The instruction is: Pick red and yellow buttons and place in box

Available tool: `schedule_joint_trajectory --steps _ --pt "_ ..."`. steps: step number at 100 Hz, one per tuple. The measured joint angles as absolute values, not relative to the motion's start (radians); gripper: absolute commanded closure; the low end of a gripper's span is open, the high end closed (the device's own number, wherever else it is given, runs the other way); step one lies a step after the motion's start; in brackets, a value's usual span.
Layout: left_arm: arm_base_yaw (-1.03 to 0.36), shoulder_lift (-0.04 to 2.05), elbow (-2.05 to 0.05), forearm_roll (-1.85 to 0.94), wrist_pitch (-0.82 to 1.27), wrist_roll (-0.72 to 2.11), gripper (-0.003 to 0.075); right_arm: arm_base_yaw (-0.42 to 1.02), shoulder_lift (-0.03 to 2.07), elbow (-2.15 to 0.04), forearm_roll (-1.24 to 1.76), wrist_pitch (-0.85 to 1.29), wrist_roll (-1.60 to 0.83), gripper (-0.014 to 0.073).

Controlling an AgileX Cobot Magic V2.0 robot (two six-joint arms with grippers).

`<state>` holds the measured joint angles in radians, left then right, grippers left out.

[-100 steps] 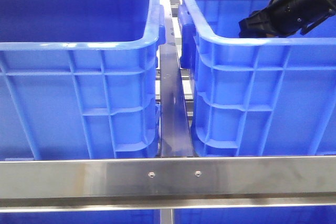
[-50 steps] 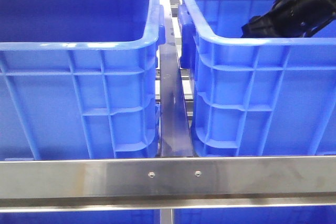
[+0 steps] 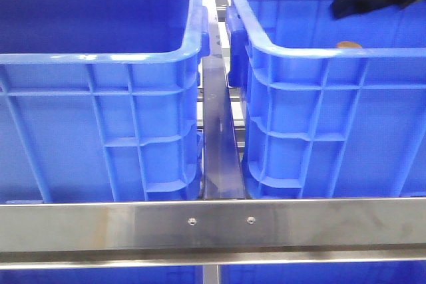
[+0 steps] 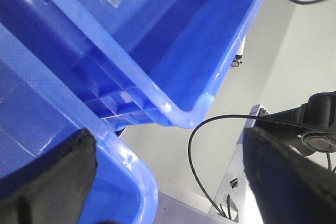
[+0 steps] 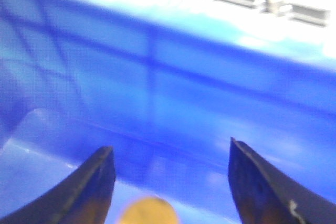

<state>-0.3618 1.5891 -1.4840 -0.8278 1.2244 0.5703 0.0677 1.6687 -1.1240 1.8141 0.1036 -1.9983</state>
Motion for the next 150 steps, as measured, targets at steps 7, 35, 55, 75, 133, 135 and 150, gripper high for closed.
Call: schedule_joint_trajectory --steps 7,35,55,75,133,135,150 --pt "-0.362 1.589 -1.484 -0.825 1.224 0.57 0.0175 0.068 1.605 -1.085 1.816 0.075 -1.998 0.026" --pt "-0.362 1.589 -1.484 -0.823 1.224 0.57 0.0175 0.068 1.316 -0.899 1.825 0.05 -1.987 0.0656" --pt "-0.362 1.589 -1.484 -0.822 1.224 0.57 0.0175 0.068 1.094 -0.754 1.825 0.05 -1.965 0.0661" --pt "-0.362 1.589 -1.484 -0.822 1.224 0.57 0.0175 0.068 0.867 -0.589 1.825 0.05 -1.963 0.0661" --pt "-0.362 1.589 -1.484 -0.822 1.224 0.57 0.0175 0.068 0.331 -0.281 1.825 0.056 -1.961 0.0661" --pt "-0.362 1.589 -1.484 -0.822 1.224 0.57 0.0175 0.068 0.328 -0.279 1.825 0.055 -1.961 0.0661" --pt "-0.362 1.589 -1.484 -0.822 1.224 0.57 0.0175 0.068 0.325 -0.271 1.825 0.055 -1.961 0.0661"
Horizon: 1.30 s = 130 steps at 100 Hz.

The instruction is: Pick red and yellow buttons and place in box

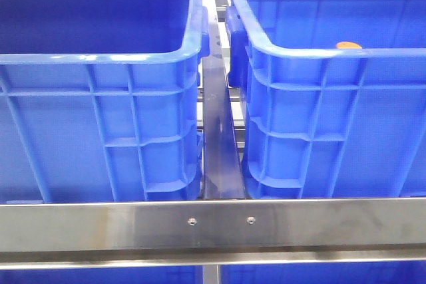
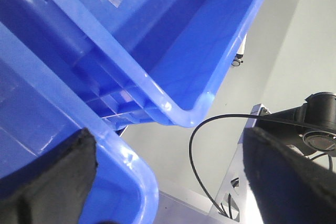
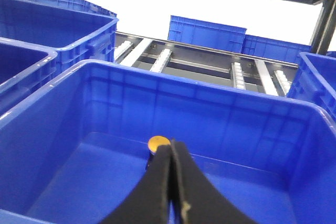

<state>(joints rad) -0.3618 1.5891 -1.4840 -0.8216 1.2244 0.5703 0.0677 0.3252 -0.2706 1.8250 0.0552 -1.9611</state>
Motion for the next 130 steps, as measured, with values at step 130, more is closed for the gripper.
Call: schedule_joint_trajectory --steps 130 --pt "-0.227 1.777 -1.486 -0.122 1.069 -0.194 0.0176 0.065 0.325 -0.269 1.825 0.058 -1.961 0.0661"
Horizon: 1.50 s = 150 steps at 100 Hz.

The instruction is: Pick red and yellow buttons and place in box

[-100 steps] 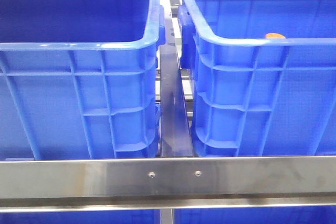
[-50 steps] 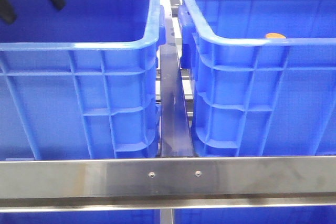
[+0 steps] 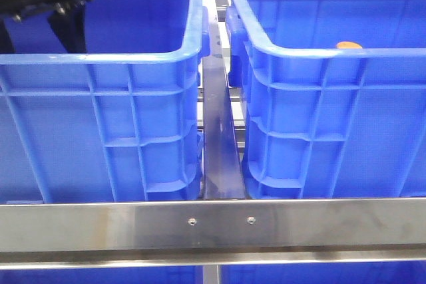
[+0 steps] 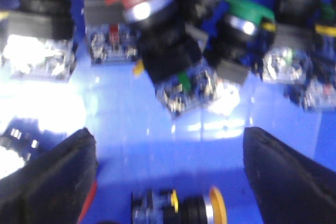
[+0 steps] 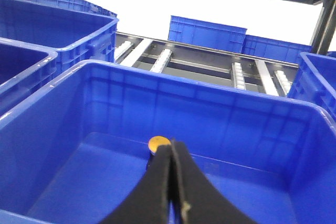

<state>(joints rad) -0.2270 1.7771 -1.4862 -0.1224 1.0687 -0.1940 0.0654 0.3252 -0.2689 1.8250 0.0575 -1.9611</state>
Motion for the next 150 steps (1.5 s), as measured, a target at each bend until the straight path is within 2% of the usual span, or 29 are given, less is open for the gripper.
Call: schedule_joint_trajectory --steps 70,123,128,135,150 --pt "-0.227 1.888 -1.495 -0.18 0.939 -0.206 0.0176 0.065 0.325 -0.269 1.825 0.058 -1.96 0.0661" --pt "-0.227 1.899 -1.495 -0.231 0.932 -0.206 0.0178 0.065 0.325 -0.269 1.825 0.058 -1.96 0.0661" --pt "-0.227 1.907 -1.495 -0.235 0.936 -0.206 0.0199 0.065 0.325 -0.269 1.825 0.058 -1.96 0.0661" --pt "-0.227 1.909 -1.498 -0.237 0.936 -0.207 0.0276 0.065 0.325 -0.269 1.825 0.058 -1.96 0.0661" --pt "-0.227 1.913 -1.499 -0.239 0.938 -0.207 0.0537 0.065 0.325 -0.269 1.825 0.058 -1.96 0.0661"
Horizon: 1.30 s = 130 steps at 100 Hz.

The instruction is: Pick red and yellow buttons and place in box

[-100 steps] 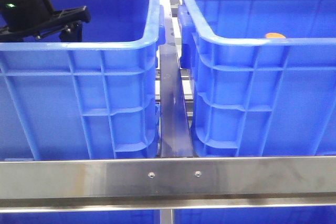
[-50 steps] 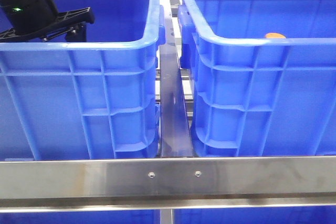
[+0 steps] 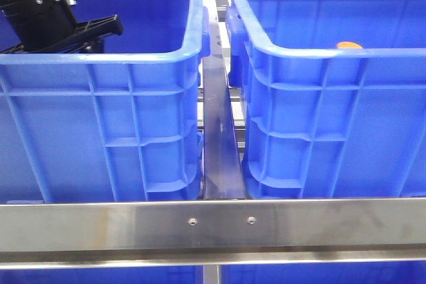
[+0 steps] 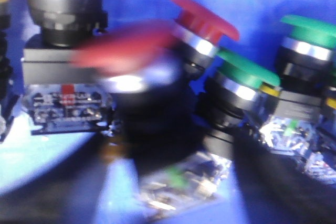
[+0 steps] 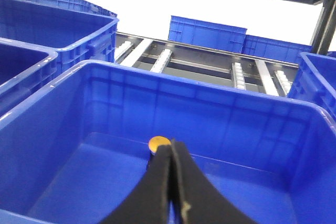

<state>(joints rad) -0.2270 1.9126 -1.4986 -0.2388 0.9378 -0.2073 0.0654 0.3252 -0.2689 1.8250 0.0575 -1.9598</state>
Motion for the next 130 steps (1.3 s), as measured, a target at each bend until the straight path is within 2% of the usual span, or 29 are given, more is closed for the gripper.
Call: schedule_joint_trajectory --steps 9,19,55,97,112,130 --pt "-0.227 1.913 -1.5 -0.24 0.937 -0.207 0.0657 0.065 0.325 -0.269 1.825 0.058 -1.96 0.0661" --pt "-0.227 1.911 -1.5 -0.24 0.94 -0.207 0.0715 0.065 0.325 -0.269 1.825 0.058 -1.96 0.0661" --pt "-0.227 1.791 -1.5 -0.279 0.947 -0.08 0.072 0.065 0.325 -0.269 1.825 0.058 -1.96 0.0661" --pt "-0.23 1.627 -1.5 -0.685 0.984 0.455 0.0722 0.065 0.325 -0.269 1.825 0.058 -1.96 0.0661" --pt "-0.285 1.627 -1.5 -0.811 1.024 0.632 0.0722 0.065 0.325 -0.269 1.825 0.058 -1.96 0.0661" --pt "-0.387 1.627 -1.5 -0.84 1.04 0.682 0.0722 0.065 0.325 -0.269 1.825 0.06 -1.96 0.0661"
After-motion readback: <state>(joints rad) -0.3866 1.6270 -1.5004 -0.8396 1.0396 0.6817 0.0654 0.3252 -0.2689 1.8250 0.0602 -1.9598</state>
